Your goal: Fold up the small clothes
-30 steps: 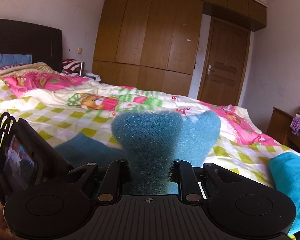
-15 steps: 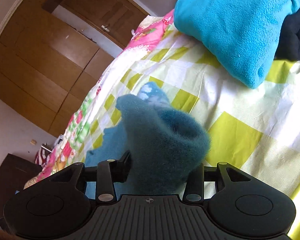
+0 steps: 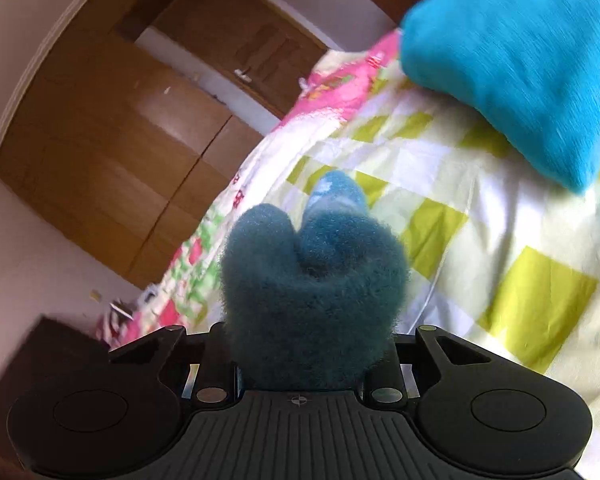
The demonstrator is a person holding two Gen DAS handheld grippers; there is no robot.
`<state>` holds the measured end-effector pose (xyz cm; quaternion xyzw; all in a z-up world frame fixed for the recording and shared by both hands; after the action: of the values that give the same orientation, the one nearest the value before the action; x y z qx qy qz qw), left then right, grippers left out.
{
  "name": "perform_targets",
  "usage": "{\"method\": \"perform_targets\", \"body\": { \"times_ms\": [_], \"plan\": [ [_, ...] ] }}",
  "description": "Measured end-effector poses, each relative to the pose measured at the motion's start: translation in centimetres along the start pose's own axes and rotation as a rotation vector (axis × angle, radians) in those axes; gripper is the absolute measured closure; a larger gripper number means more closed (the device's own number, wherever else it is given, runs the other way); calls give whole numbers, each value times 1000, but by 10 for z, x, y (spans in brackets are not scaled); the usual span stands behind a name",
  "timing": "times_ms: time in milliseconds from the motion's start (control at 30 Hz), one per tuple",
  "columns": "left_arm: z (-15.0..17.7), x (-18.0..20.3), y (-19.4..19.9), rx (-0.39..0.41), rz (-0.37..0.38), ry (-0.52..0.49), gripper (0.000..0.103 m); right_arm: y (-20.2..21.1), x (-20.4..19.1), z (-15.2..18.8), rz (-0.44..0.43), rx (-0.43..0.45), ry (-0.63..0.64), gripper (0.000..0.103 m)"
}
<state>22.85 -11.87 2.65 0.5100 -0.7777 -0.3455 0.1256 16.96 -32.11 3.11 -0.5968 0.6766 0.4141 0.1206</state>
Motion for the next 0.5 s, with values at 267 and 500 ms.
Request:
{"method": "perform_targets", "body": {
  "times_ms": [267, 500],
  "plan": [
    [-2, -6, 0, -19, 20, 13, 28, -31, 12, 5, 91, -11, -2, 50],
    [1, -6, 1, -18, 50, 25, 24, 9, -21, 16, 127, 75, 188, 79]
  ]
}}
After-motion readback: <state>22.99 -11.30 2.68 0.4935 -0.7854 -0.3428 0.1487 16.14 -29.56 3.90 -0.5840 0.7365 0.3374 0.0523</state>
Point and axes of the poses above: each gripper's, at about its wrist camera, not at the fingertips, and y roughly against the way its jaws point, x to its right, z to its underside, the point moved 1 cm from there along -y, roughly the way its jaws point, and after that the axes turned 2 degrees about -x, right-handed, at the moved point
